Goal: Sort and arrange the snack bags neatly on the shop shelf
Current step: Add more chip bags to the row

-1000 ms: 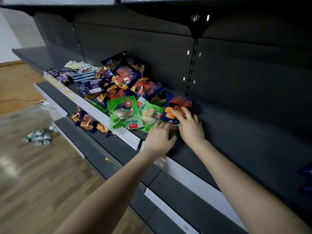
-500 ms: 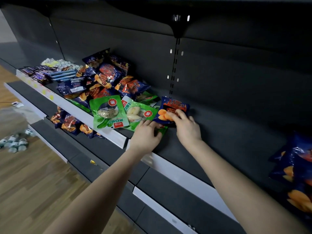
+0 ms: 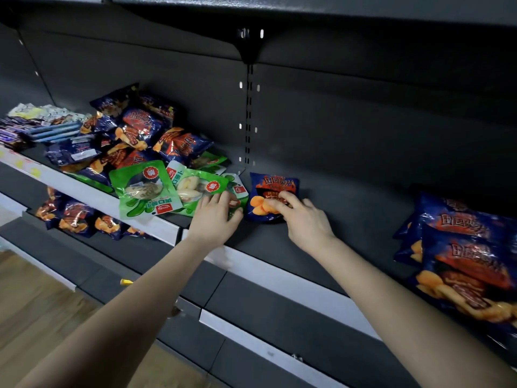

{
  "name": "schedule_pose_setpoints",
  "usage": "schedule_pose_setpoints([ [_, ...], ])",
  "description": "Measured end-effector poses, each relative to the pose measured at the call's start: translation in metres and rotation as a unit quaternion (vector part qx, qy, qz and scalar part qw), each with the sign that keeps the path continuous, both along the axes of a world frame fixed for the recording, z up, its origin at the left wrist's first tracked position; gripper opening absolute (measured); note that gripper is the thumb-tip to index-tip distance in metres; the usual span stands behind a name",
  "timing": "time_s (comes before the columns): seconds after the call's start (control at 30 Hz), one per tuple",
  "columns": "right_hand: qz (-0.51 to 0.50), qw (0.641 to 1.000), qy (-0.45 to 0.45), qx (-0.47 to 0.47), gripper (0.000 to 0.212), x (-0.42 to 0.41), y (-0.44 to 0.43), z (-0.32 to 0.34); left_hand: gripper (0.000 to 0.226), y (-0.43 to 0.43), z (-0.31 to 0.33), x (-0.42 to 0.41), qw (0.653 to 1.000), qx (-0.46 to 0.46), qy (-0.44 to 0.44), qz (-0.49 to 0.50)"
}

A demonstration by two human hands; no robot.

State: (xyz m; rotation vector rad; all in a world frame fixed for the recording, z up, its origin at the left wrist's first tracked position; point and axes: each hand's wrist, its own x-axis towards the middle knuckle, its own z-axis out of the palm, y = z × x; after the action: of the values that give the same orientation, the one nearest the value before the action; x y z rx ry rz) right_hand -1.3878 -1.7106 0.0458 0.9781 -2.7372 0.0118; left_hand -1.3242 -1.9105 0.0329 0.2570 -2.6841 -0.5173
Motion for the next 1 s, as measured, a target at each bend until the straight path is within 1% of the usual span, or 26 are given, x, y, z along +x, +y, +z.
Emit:
schedule_pose_setpoints([
  [0.07,0.005,1.000,0.005,0.002,0.070,0.005,0.005,0.000,0.034,0.008,0.002,0.000,1.000,0.024,0.018,-0.008],
  [0.13,0.005,1.000,0.012,-0.007,0.066,0.011,0.011,-0.001,0.037,0.018,0.005,-0.002,0.997,0.072,0.030,-0.022],
  [0.27,0.027,0.998,0.024,-0.052,0.060,0.023,0.024,-0.002,0.039,0.033,0.008,-0.007,0.983,0.167,0.027,-0.075],
  [0.33,0.038,0.996,0.030,-0.076,0.059,0.025,0.030,0.000,0.039,0.038,0.008,-0.009,0.974,0.198,0.031,-0.100],
  [0.4,0.039,0.990,0.031,-0.132,0.059,0.025,0.034,0.003,0.045,0.041,0.007,-0.009,0.972,0.203,0.022,-0.119],
  [0.47,0.024,0.981,0.040,-0.190,0.061,0.021,0.037,0.006,0.054,0.042,0.005,-0.011,0.973,0.188,-0.005,-0.134],
  [0.5,0.012,0.979,0.042,-0.200,0.064,0.018,0.037,0.008,0.057,0.042,0.003,-0.011,0.973,0.181,-0.015,-0.142],
  [0.57,-0.017,0.985,0.027,-0.172,0.075,0.008,0.036,0.010,0.058,0.042,0.001,-0.012,0.971,0.180,-0.020,-0.155],
  [0.63,-0.041,0.991,-0.029,-0.124,0.091,-0.001,0.032,0.010,0.059,0.042,0.000,-0.012,0.970,0.183,-0.015,-0.162],
  [0.73,-0.043,0.989,-0.110,-0.085,0.110,-0.012,0.025,0.006,0.062,0.039,-0.002,-0.012,0.971,0.170,-0.001,-0.166],
  [0.83,-0.046,0.985,-0.143,-0.086,0.116,-0.017,0.022,0.006,0.068,0.039,-0.005,-0.012,0.973,0.152,0.005,-0.172],
  [1.0,-0.036,0.988,-0.131,-0.078,0.113,-0.019,0.022,0.007,0.073,0.038,-0.007,-0.014,0.972,0.155,0.013,-0.176],
])
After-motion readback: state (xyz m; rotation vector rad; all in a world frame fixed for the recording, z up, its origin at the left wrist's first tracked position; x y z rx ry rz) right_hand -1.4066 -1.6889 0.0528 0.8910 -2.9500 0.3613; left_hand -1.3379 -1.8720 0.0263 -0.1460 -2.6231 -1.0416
